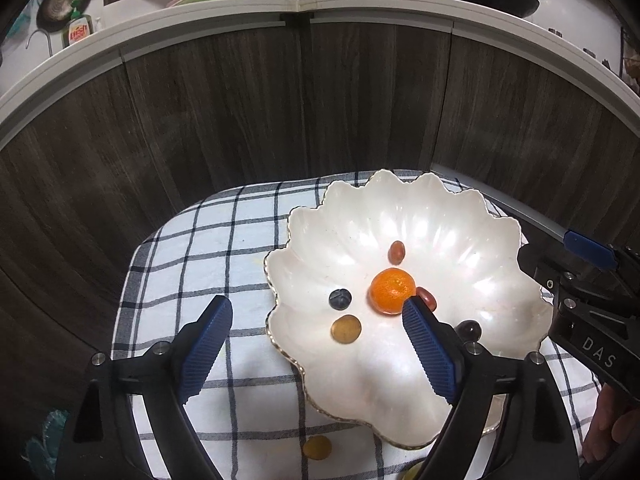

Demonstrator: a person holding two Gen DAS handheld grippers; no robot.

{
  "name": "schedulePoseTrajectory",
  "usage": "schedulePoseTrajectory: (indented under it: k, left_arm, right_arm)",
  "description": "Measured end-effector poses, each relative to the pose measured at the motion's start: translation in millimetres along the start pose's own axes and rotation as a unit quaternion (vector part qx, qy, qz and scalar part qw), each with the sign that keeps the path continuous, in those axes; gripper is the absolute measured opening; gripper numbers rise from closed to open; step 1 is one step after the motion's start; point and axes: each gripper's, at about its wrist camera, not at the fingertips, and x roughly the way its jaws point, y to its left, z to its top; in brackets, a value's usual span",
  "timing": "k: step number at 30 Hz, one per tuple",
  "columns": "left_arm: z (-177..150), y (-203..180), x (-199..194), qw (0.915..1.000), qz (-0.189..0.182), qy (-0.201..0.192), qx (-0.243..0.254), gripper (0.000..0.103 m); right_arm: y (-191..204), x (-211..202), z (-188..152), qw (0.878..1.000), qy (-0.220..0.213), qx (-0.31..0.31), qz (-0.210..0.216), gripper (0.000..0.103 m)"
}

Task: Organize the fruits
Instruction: 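Withdraw both open tools from the bowl over the remaining fruits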

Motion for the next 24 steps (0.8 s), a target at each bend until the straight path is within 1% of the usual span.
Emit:
schedulePoseTrajectory:
  k: [3,8,24]
  left_arm:
    - [-1.3,2.3,-4.6,1.0,0.0,-0.003,0.001,0.089]
    - [-4.5,8.5,-13.5,1.0,0.002,-0.008,-0.002,0.091]
    - [-17.0,28.7,-43.6,0.9995,0.009,-0.028,-0.006,0.091]
  right_arm:
    - [1.9,-3.6,-1.7,1.0,-0.002,0.002,-0.001,0.071]
    - [4.2,-8.8,-4.0,1.0,-0.002,0.006,-0.001,0.071]
    - [29.2,-40.2,-11.4,1.0,-0.017,-0.004,0.007,0.071]
